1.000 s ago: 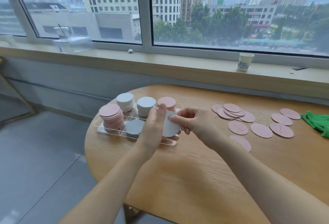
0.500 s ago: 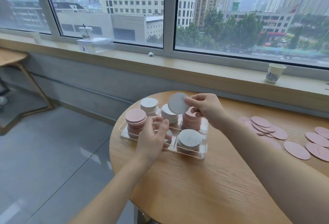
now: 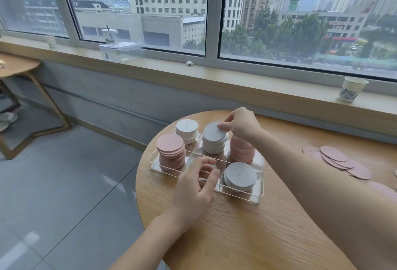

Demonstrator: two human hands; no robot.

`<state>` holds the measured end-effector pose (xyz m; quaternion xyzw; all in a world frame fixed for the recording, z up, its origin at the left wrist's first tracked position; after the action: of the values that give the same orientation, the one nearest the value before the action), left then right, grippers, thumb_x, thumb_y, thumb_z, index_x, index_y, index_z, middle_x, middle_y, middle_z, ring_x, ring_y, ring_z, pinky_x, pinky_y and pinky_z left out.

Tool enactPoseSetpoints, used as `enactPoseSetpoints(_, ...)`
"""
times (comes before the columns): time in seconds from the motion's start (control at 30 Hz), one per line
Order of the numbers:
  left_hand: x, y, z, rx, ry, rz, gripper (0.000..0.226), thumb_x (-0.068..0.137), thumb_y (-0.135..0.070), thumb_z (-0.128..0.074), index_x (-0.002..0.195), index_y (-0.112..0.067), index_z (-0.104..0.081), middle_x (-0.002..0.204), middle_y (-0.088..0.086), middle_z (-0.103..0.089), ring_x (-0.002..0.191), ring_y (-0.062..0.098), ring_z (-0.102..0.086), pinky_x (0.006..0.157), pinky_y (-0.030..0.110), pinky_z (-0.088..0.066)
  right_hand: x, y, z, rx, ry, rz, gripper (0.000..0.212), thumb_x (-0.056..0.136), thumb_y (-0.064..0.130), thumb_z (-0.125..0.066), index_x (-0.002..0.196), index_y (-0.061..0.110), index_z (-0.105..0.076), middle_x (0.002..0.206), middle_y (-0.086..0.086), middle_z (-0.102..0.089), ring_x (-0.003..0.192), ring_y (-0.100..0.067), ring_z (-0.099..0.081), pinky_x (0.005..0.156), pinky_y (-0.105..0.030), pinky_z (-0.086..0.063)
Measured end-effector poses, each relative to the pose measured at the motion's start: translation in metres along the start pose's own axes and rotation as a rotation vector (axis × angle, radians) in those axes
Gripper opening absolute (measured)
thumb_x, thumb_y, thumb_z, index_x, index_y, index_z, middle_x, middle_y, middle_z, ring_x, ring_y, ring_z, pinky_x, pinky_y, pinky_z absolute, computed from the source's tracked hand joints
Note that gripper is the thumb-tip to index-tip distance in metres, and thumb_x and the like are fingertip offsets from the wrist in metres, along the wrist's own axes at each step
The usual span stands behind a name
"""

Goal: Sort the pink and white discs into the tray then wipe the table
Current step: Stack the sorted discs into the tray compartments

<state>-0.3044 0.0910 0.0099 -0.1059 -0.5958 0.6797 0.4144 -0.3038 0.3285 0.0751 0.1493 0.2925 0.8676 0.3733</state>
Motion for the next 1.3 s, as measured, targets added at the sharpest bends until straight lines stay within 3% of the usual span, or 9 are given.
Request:
enactPoseSetpoints(0.23,0.000,-0.004,0.000,0.039,-0.006,-0.055,0.022,0.096,-0.034,-0.063,0.115,-0.023,-0.067,0.100,-0.008,-0.072,0.098,0.011,-0.070,0.077,0.018,-0.054,-0.005,0.009,0.001,-0.309,-0.085,0.055,0.026,0.079,0.044,-0.080,0.092,0.024,-0.072,0.098,-0.002,-0.073,0.090,-0.025,-0.065,0.072,-0.030,-0.042)
enactPoseSetpoints(0.5,-0.003,-0.022,-0.012,0.046,-0.003,-0.043,0.013,0.100,-0.024,-0.067,0.110,-0.032,-0.066,0.096,-0.010,-0.073,0.095,0.007,-0.069,0.075,0.018,-0.054,-0.070,-0.008,0.044,-0.180,-0.179,0.178,0.028,0.086,0.051,-0.073,0.097,0.025,-0.073,0.095,0.008,-0.071,0.090,-0.017,-0.063,0.072,-0.030,-0.046)
enactPoseSetpoints(0.6,-0.004,-0.033,-0.031,0.017,0.005,-0.040,0.011,0.101,-0.025,-0.066,0.111,-0.030,-0.067,0.095,-0.010,-0.073,0.093,0.008,-0.071,0.075,0.017,-0.052,-0.115,-0.043,0.067,-0.132,-0.214,0.176,0.024,0.086,0.050,-0.073,0.094,0.027,-0.074,0.088,0.012,-0.072,0.083,-0.012,-0.063,0.064,-0.027,-0.043)
enactPoseSetpoints(0.8,-0.017,-0.068,-0.105,-0.064,0.109,-0.088,0.013,0.099,-0.019,-0.068,0.110,-0.026,-0.066,0.096,-0.004,-0.071,0.085,0.015,-0.070,0.070,0.024,-0.057,-0.198,-0.158,0.111,-0.086,-0.252,-0.003,0.020,0.085,0.050,-0.074,0.089,0.031,-0.071,0.083,0.017,-0.067,0.079,0.000,-0.060,0.068,-0.022,-0.044)
enactPoseSetpoints(0.9,-0.026,-0.081,-0.153,-0.082,0.168,-0.091,0.019,0.098,-0.019,-0.070,0.106,-0.035,-0.063,0.097,-0.003,-0.071,0.081,0.012,-0.068,0.067,0.019,-0.055,-0.230,-0.213,0.134,-0.081,-0.315,-0.049,0.019,0.085,0.042,-0.077,0.093,0.026,-0.070,0.090,0.016,-0.065,0.088,-0.008,-0.060,0.071,-0.021,-0.039)
enactPoseSetpoints(1.03,-0.023,-0.092,-0.213,-0.072,0.230,-0.105,0.017,0.096,-0.017,-0.072,0.107,-0.028,-0.065,0.094,-0.004,-0.071,0.077,0.000,-0.064,0.064,0.012,-0.048,-0.239,-0.268,0.145,-0.093,-0.247,-0.141,0.045,0.078,0.058,-0.077,0.106,0.024,-0.071,0.111,0.009,-0.063,0.104,-0.012,-0.057,0.085,-0.024,-0.043)
enactPoseSetpoints(1.1,-0.018,-0.094,-0.238,-0.048,0.248,-0.112,0.017,0.096,-0.018,-0.073,0.106,-0.030,-0.065,0.093,-0.008,-0.070,0.077,-0.003,-0.063,0.064,0.010,-0.047,-0.239,-0.279,0.139,-0.072,-0.193,-0.150,0.069,0.065,0.081,-0.067,0.111,0.029,-0.070,0.115,0.011,-0.060,0.110,-0.012,-0.056,0.096,-0.034,-0.047)
enactPoseSetpoints(1.17,-0.013,-0.090,-0.256,-0.035,0.254,-0.096,0.017,0.096,-0.021,-0.073,0.106,-0.032,-0.065,0.096,-0.007,-0.071,0.080,-0.002,-0.064,0.065,0.010,-0.046,-0.236,-0.282,0.130,-0.155,-0.186,-0.140,0.086,0.057,0.093,-0.052,0.116,0.034,-0.067,0.119,0.012,-0.057,0.118,-0.014,-0.050,0.105,-0.037,-0.040)
enactPoseSetpoints(1.3,-0.008,-0.074,-0.263,-0.024,0.202,-0.017,0.015,0.095,-0.020,-0.074,0.103,-0.030,-0.067,0.095,-0.009,-0.072,0.082,-0.005,-0.065,0.065,0.008,-0.047,-0.226,-0.280,0.121,-0.210,-0.156,-0.136,0.087,0.055,0.093,-0.052,0.123,0.040,-0.061,0.129,0.014,-0.049,0.129,-0.014,-0.038,0.106,-0.035,-0.026)
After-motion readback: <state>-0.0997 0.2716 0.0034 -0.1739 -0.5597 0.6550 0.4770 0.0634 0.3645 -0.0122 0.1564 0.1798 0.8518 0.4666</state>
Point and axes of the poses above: each hand's wrist, its own x-axis towards the middle knuckle, its own z-axis out of the back of the hand, y = z × x, the point moved 6 cm from there along x, towards the middle knuckle
